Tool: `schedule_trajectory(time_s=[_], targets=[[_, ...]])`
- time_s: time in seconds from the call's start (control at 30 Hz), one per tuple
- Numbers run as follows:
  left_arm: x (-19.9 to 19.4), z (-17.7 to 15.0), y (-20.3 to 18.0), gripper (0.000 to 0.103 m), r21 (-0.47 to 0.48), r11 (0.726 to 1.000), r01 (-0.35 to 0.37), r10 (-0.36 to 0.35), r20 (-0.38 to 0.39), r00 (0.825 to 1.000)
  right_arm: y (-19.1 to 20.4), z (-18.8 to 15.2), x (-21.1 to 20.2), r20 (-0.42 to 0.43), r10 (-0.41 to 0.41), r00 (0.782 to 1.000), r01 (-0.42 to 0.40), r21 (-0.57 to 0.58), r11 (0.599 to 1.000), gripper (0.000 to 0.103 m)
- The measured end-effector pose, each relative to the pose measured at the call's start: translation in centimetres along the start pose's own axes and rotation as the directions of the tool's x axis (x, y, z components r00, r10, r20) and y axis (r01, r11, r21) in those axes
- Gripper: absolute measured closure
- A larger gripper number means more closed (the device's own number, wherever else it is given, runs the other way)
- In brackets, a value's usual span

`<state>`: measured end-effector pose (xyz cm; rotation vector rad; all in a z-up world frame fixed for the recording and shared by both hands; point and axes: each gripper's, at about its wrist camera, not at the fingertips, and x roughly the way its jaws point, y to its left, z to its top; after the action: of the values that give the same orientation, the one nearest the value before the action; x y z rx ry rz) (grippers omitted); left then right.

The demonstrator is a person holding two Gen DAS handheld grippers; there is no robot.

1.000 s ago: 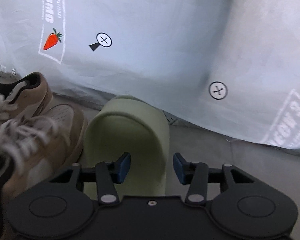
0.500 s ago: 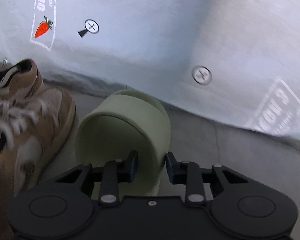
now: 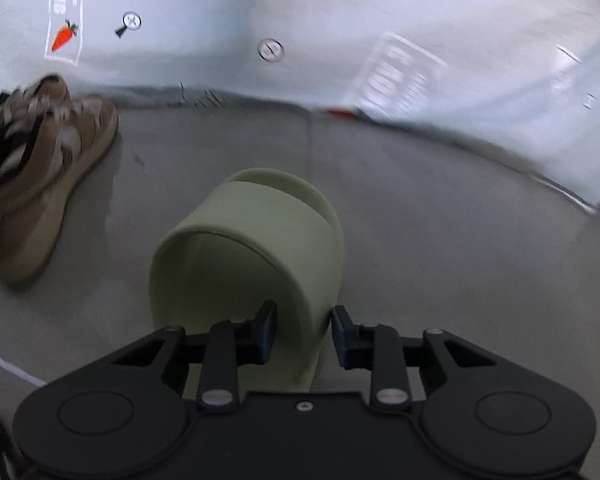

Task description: Organize scattered shoes

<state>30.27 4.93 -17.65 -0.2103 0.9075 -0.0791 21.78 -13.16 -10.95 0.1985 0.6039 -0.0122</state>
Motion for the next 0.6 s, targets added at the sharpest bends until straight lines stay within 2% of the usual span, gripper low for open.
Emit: schedule_trajectory(time_s=[0.2,0.47,0.6], targets=[[-4.2,-4.9,-1.1,0.073,0.026,0.999,0.033,-0.032,-0.016,0.999,-2.1,-2.9,-5.0,0.003,-0.014,1.0,0.014,-0.001,1.0,0.0],[-9.3,-10.8,-2.8,0.073,0.067,0.995,0.073,-0.069,-0.068,0.995,-3.6,-7.0,-8.5,-0.082,-0.021,0.996,0.019,-0.022,1.0,0.0],[-10.5,-12.2,-3.6,0.073,0.083,0.993,0.084,-0.076,-0.091,0.993,-3.7,-8.3,-10.1,-0.107,-0.022,0.994,0.018,-0.037,0.999,0.0]])
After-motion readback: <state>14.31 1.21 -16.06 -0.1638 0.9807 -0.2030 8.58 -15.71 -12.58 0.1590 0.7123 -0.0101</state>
